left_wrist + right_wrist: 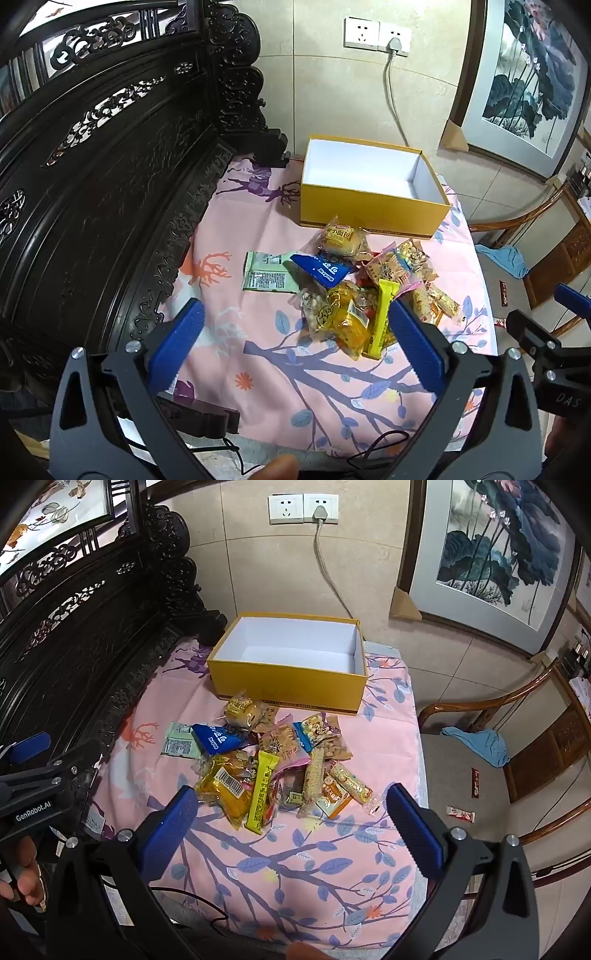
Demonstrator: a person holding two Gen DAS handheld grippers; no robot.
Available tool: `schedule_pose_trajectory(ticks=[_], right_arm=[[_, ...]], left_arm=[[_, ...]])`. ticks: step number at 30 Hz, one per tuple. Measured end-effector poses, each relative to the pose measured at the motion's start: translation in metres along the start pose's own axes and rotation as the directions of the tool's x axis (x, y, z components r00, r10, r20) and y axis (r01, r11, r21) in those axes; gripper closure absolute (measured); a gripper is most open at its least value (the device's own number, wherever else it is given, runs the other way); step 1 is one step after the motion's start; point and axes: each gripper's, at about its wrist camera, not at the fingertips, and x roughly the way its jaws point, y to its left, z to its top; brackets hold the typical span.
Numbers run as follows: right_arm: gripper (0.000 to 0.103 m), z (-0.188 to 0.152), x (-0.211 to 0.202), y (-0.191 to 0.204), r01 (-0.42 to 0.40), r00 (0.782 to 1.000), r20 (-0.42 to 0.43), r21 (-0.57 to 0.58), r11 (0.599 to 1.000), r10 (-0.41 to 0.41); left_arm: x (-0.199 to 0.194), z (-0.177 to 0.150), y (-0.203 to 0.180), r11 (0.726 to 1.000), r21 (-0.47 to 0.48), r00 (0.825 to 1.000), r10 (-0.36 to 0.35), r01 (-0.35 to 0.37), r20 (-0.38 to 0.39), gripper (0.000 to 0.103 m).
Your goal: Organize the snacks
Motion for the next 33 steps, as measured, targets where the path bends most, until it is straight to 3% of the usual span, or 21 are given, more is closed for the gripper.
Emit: schedule_pose_trajectory(ticks=[33], right_arm=[[0.001, -0.0017, -0.0012, -0.0005, -0.005, 1.000, -0.003, -0.005, 1.000, 0.005]], left_arm=[[-0.0002, -0.0039, -0.0016, 1.000, 0.007, 1.000, 0.003, -0.003, -0.002, 0.002]])
